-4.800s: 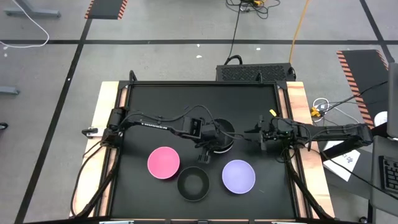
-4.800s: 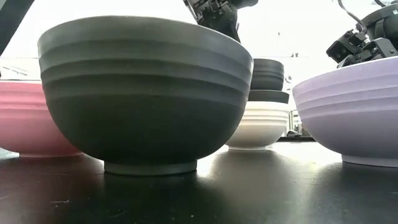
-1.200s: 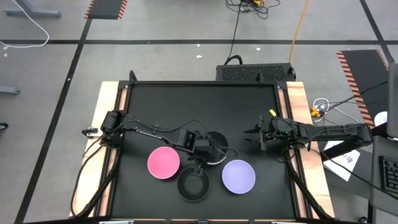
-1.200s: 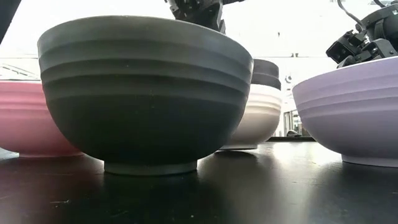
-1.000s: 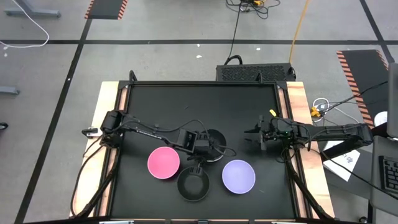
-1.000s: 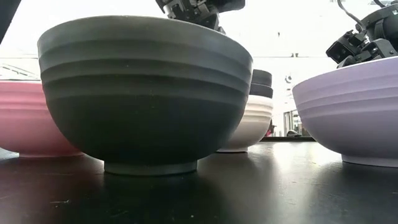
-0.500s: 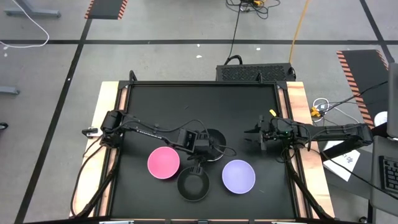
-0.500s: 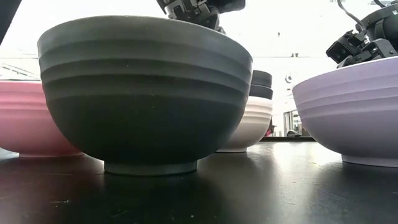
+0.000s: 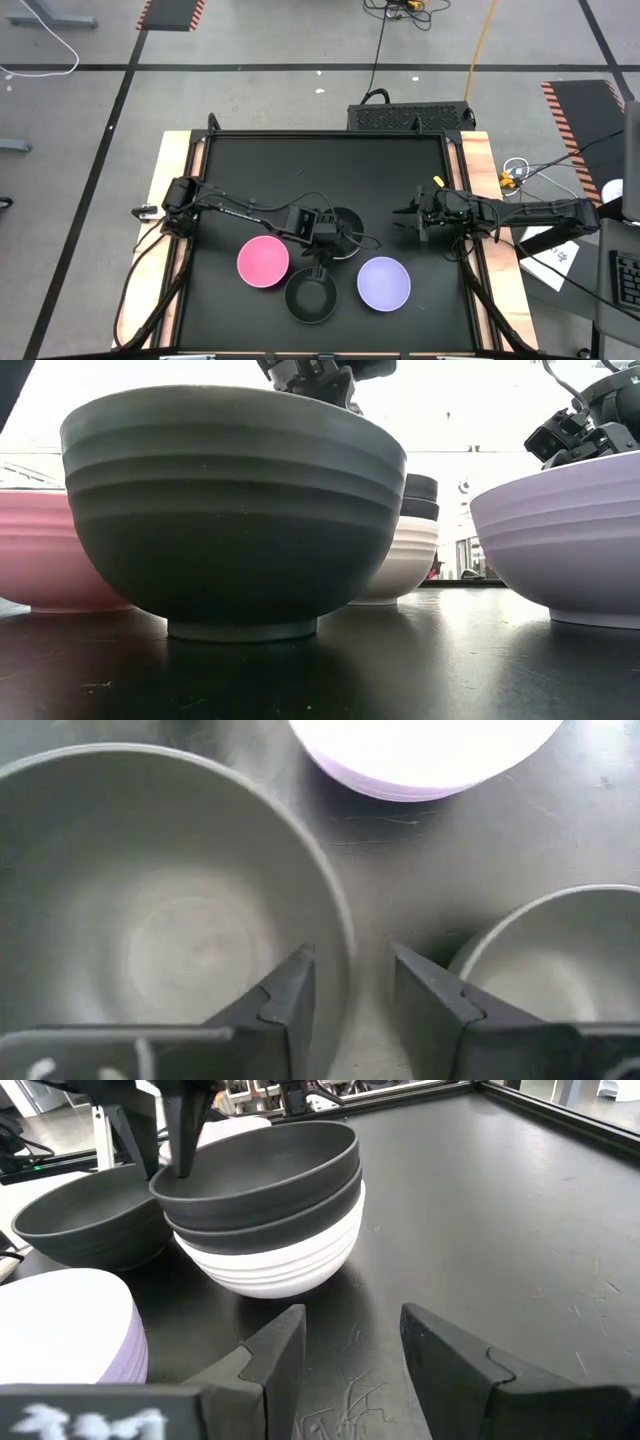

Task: Nest bowls inside each other
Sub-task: Stack the purple bowl on top of the black bowl

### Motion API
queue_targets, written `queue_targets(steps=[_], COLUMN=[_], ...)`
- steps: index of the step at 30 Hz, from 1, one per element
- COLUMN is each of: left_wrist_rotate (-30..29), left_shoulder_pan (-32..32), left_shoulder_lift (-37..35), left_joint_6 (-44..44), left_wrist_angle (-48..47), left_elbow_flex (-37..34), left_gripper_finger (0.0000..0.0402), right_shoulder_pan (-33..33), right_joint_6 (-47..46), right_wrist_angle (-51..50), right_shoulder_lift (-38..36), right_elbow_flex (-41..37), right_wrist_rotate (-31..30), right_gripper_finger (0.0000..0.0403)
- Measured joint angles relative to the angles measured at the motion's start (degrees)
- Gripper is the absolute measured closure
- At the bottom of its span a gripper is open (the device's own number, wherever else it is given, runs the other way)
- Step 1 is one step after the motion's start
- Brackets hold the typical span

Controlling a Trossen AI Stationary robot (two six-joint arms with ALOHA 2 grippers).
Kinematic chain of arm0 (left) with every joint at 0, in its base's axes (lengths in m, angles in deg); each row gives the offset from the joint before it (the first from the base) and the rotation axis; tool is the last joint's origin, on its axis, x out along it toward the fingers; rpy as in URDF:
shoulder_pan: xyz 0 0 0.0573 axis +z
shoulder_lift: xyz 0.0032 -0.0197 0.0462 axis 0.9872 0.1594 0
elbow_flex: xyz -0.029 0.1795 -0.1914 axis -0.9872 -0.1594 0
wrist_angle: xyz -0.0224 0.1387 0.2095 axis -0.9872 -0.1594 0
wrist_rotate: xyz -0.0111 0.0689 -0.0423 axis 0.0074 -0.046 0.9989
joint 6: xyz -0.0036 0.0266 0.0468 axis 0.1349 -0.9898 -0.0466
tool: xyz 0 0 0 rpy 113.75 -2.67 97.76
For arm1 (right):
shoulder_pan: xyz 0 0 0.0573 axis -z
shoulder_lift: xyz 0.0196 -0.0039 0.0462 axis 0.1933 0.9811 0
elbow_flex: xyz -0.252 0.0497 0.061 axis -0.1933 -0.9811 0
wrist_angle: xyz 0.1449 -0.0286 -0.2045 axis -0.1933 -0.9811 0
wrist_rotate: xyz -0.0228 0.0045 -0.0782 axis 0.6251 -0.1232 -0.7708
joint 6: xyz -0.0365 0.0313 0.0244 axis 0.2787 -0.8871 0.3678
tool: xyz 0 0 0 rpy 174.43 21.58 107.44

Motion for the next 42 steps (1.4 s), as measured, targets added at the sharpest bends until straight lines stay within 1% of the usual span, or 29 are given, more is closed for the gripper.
queue_targets(steps=[3,6,12,14,16,17,24,29,33,37,38,40,42], left_wrist_rotate=[-0.61,-1.6,-1.56,-1.52,-1.35,-1.34,-3.52,-3.46,-3.44,-10.84,-11.42,-11.22,-9.45], left_shoulder_pan=[0.53,0.9,1.49,1.55,1.5,1.35,0.81,0.54,0.05,1.48,2.44,4.65,7.03], left_shoulder_lift=[-1.49,-4.74,-14.06,-18.37,-23.19,-26.04,-47.98,-60.23,-66.53,-71.33,-72.28,-74.16,-76.12], left_joint_6=[-1.3,-2.78,-5.12,-5.15,-4.16,-3.41,2.16,5.8,3.75,1.65,1.25,0.73,0.43], left_wrist_angle=[-1.04,-1.03,-4.59,-4.1,-1.73,0.97,21.86,36.4,43.56,47.0,47.67,48.1,48.78], left_elbow_flex=[-0.04,-0.04,-0.18,-2.58,-7.62,-11.09,-37.77,-52.85,-62.78,-70.65,-72.33,-74.75,-76.97], left_gripper_finger=[0.025,0.023,0.0204,0.0202,0.0202,0.0201,0.0201,0.0201,0.0201,0.0201,0.0201,0.0202,0.0202], right_shoulder_pan=[0.0,0.0,0.01,0.02,0.0,0.02,0.01,0.02,0.0,0.02,0.02,0.02,0.02], right_joint_6=[-0.15,-0.34,-0.81,-0.83,-1.03,-1.01,0.03,0.35,0.99,1.11,1.11,1.11,1.11], right_wrist_angle=[0.0,0.04,0.27,0.32,0.48,0.52,3.02,3.89,4.14,4.72,5.05,5.62,6.07], right_shoulder_lift=[0.0,0.01,0.01,0.0,-0.02,-0.08,-0.07,-0.07,-0.07,-0.09,-0.09,-0.09,-0.09], right_elbow_flex=[0.02,0.02,0.02,0.02,0.02,0.02,0.02,0.01,0.0,0.02,0.02,0.02,0.01], right_wrist_rotate=[-0.02,-0.02,-0.02,-0.02,0.0,0.0,0.0,0.0,-0.02,-0.02,-0.02,-0.02,-0.02], right_gripper_finger=[0.0245,0.0245,0.0245,0.0245,0.0245,0.0245,0.0245,0.0245,0.0245,0.0245,0.0245,0.0245,0.0245])
